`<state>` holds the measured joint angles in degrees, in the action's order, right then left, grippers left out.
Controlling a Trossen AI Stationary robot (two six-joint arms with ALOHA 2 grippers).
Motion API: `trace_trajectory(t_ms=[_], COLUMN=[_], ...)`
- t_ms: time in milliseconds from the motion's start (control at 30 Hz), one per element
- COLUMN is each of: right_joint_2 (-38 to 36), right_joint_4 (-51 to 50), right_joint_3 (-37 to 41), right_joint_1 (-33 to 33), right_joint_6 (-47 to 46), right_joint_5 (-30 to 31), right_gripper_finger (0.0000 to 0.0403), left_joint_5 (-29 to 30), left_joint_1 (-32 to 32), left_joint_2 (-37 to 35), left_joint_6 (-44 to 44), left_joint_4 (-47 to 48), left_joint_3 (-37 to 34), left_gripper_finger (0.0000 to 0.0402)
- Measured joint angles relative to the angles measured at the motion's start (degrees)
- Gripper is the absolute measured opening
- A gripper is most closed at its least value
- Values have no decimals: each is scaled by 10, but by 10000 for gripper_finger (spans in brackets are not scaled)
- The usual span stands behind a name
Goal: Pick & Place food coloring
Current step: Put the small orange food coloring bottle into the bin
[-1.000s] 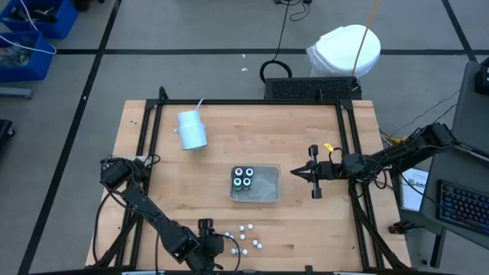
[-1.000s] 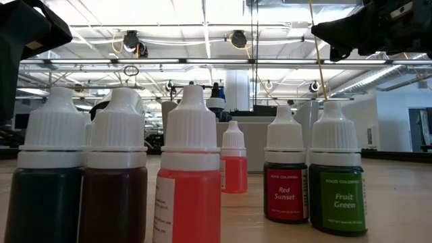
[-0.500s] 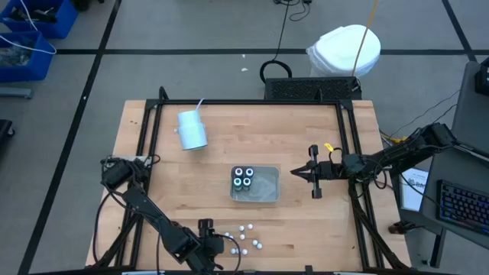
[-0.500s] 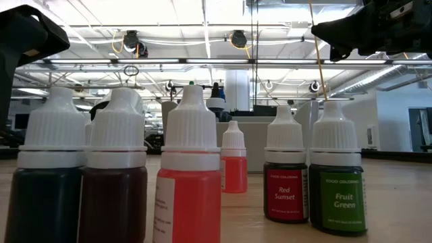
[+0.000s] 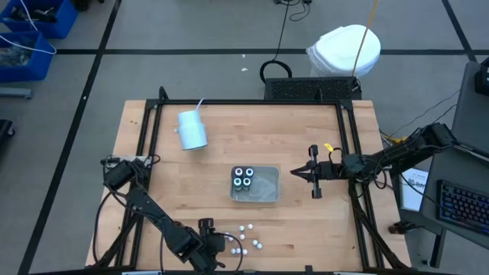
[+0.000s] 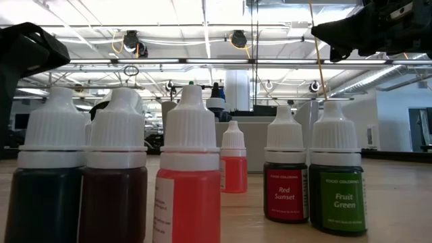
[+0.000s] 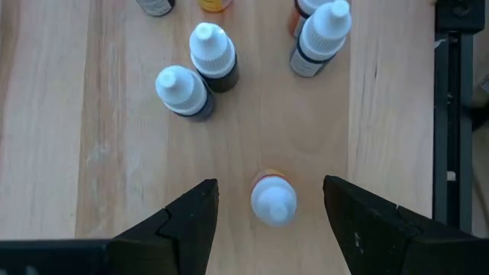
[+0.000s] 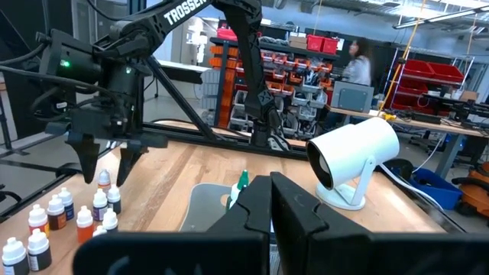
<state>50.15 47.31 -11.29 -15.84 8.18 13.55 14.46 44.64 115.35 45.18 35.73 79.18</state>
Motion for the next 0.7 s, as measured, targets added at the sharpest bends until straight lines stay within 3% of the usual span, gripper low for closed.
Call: trace_trajectory(t_ms=[133, 433, 700], right_joint_2=[0, 0, 0], right_joint_4=[0, 0, 0], right_joint_3=[0, 0, 0], right_joint_1=[0, 0, 0], right_joint_6=[0, 0, 0], right_joint_5=[0, 1, 1], right_gripper_finger=[0, 0, 0], left_joint_5=[-1, -19, -24], left_joint_1=[0, -2, -3], left_joint_2=[0, 0, 0], left_joint_6=[0, 0, 1], left_joint_4=[-2, -12, -15], left_joint_3=[0, 0, 0], left_gripper_finger=[232, 142, 96])
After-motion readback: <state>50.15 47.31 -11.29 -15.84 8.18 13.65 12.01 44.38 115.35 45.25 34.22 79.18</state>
